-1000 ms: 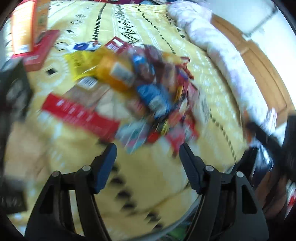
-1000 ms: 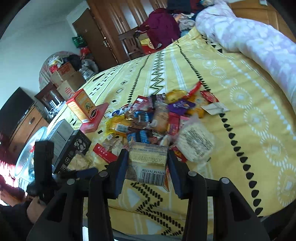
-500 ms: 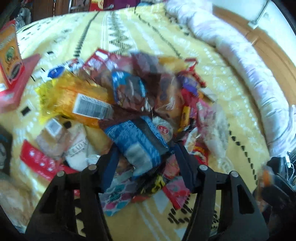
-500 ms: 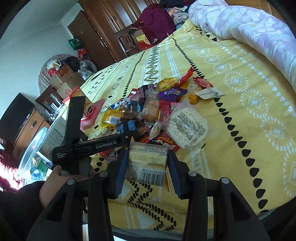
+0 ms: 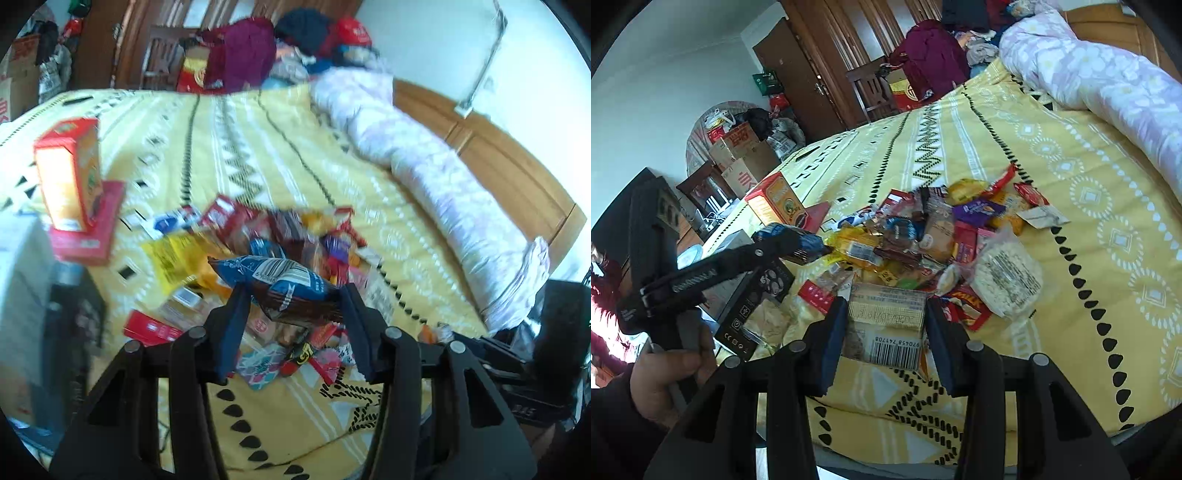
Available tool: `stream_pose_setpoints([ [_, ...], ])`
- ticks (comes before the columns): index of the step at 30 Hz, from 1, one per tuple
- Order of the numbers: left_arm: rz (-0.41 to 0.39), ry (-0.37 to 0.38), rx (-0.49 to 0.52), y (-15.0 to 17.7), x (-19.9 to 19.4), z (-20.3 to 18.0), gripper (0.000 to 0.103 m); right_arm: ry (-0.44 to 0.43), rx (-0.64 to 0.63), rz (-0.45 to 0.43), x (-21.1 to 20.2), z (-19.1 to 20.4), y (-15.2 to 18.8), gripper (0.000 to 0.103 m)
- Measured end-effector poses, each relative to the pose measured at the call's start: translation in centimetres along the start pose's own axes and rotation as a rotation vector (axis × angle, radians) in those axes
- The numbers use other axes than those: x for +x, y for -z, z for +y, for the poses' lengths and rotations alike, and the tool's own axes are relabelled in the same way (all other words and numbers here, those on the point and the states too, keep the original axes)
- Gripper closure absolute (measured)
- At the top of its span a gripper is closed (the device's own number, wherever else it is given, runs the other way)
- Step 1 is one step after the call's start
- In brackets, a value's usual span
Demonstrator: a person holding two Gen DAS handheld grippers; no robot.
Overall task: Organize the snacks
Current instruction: 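Grasp the blue chip bag with the left gripper while the right holds the beige packet, then carry both packets over the glass bowl and open both grippers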
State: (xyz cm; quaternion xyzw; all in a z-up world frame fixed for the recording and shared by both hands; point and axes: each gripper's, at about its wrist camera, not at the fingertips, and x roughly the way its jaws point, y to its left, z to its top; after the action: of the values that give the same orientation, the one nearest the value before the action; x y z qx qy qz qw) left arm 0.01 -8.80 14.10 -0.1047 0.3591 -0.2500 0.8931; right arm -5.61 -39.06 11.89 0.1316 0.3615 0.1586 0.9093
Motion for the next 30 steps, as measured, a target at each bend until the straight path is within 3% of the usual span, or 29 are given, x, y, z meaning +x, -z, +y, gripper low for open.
stream_pose_setpoints([
  [4, -0.094, -0.010, -0.001, -1.4, -3.6, 0.7, 0.062, -0.004, -0.046, -0.030, -0.7, 1.9, -1.3, 0.056],
  [9, -0.199, -0.041, -0.017, -2.7, -7.7, 2.6, 0.063, -0.025, -0.116, -0.068, -1.2, 4.9, -3.6, 0.056],
  [17, -0.305, -0.087, -0.031, -3.4, -11.9, 5.0, 0.063, -0.080, -0.216, -0.107, -1.1, 10.8, -6.5, 0.056],
  [22, -0.373, -0.198, -0.040, -3.8, -16.2, 7.6, 0.063, -0.161, -0.343, -0.131, -0.9, 17.3, -9.1, 0.056],
  [30, -0.435, -0.464, -0.156, -2.0, -24.4, 15.5, 0.063, -0.375, -0.492, -0.078, 2.9, 30.4, -10.7, 0.056],
])
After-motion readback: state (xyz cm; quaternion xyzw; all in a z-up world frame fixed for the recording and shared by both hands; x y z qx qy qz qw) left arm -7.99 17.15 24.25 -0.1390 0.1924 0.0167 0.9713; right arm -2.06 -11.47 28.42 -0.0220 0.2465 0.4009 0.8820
